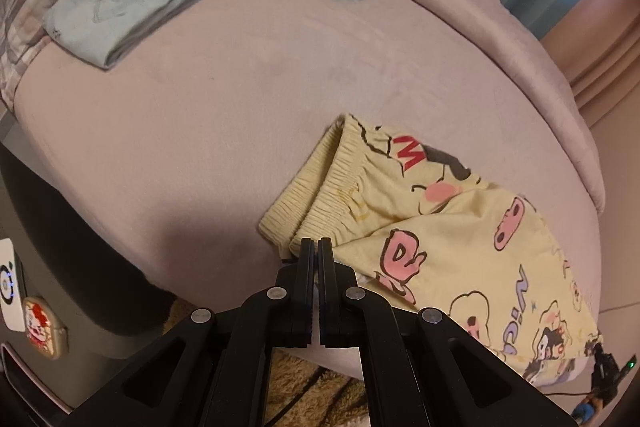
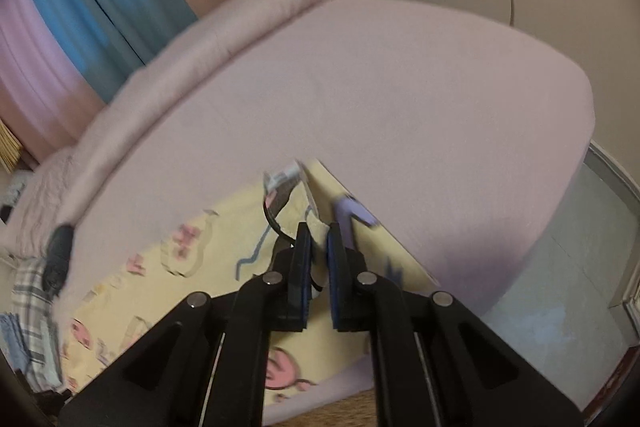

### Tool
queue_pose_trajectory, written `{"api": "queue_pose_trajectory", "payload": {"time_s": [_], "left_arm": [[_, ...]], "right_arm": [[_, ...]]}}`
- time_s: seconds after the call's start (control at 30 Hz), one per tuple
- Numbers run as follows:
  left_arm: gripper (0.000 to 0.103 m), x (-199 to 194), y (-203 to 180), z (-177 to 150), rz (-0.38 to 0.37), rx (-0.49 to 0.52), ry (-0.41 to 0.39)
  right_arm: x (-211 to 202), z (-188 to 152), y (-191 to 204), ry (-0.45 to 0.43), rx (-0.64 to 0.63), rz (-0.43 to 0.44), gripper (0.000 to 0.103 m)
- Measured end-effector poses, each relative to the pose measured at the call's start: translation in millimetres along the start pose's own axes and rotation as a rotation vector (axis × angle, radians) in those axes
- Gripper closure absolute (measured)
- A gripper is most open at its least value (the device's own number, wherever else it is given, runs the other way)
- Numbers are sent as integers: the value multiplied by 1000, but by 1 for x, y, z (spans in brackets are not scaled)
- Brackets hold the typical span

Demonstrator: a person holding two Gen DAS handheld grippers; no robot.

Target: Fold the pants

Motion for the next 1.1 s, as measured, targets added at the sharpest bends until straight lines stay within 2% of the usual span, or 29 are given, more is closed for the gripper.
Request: {"api": "queue_pose_trajectory", "payload": {"time_s": [0.13,0.23,0.4,0.43,0.53,0.67,0.83,0.93,1.0,1.03,1.07,1.1], "left_arm": [[103,-2,11,0,9,-24,-12],[103,10,21,-2,20,-60,37],[103,7,10,-5,-146,-174,75],[103,7,8,-5,-152,-182,79],[103,15,8,-6,-107,-179,110],[103,23,1,-6,-127,-198,145],[103,35,0,-5,-75,-170,193],[102,24,4,-1,-97,-193,176],[79,17,7,5,-118,-197,130],[58,14,9,10,-120,-199,107],[45,13,14,14,-113,-209,87],[45,13,17,18,-103,-219,69]], "right_arm": [[-23,10,-6,-41,16,23,95],[-12,2,-17,-3,29,-14,95],[5,-18,-28,67,-6,-90,95],[7,-20,-32,77,3,-94,95],[7,-21,-37,79,21,-98,95],[7,-22,-33,80,-15,-124,94],[9,-24,-35,89,-17,-131,94],[11,-24,-32,94,-36,-146,94],[12,-26,-31,101,-48,-154,94],[12,-26,-32,105,-51,-156,94],[14,-26,-33,108,-49,-159,94],[15,-26,-34,111,-44,-163,94]]}}
Point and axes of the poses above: each gripper's, at about its wrist camera, not at the fingertips, and x roughly the way its jaws point, y to its left, z to its top, the point moved 9 cm from there along x, roughly the way its jaws point, and after that the axes turned 2 degrees about -y, right-handed, at the moved point
